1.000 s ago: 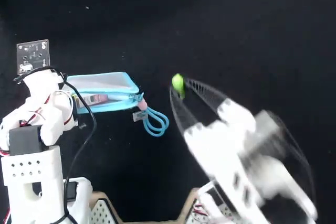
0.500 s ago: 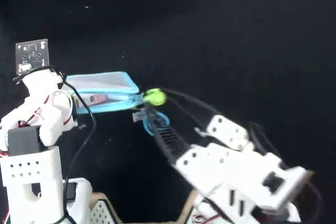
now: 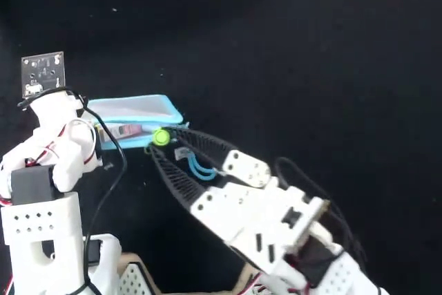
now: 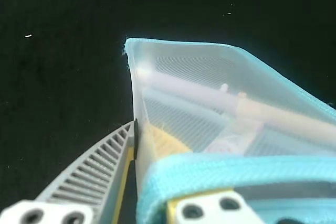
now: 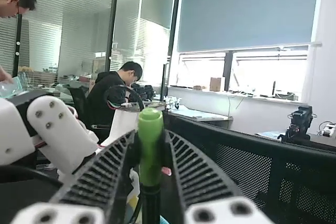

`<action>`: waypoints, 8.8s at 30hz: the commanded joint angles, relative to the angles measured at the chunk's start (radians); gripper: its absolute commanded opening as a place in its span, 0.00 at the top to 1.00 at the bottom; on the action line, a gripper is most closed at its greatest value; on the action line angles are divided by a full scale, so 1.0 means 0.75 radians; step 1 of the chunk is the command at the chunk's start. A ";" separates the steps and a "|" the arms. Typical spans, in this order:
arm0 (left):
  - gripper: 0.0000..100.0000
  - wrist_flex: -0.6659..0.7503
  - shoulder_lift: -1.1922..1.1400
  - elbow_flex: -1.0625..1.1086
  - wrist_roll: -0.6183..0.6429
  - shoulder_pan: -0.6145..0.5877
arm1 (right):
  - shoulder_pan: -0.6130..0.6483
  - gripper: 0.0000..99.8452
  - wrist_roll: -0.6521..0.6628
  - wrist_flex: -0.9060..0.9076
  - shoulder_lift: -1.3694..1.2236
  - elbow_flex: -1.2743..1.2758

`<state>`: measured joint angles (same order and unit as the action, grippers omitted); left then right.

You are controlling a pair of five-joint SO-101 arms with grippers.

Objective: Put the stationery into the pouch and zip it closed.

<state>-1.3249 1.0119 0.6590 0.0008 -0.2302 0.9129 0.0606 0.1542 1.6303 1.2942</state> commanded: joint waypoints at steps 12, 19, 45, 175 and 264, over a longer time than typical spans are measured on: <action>0.97 0.018 0.004 -0.015 -0.002 0.001 | -0.035 0.99 0.002 -0.125 0.005 -0.144; 0.97 0.018 0.004 -0.015 -0.002 0.001 | -0.160 0.99 0.002 -0.307 -0.089 0.030; 0.97 0.016 0.004 -0.015 -0.002 0.001 | -0.160 0.99 0.000 -0.479 -0.821 0.120; 0.97 0.188 0.006 0.140 -0.002 0.003 | -0.297 0.83 0.196 0.505 -0.560 -0.024; 0.97 0.149 0.016 0.130 -0.002 0.003 | -0.448 0.99 0.573 0.616 -0.940 -0.459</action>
<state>-1.2098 1.0226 0.7710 -0.0008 -0.2302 0.5984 0.4872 0.5731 0.9045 1.0487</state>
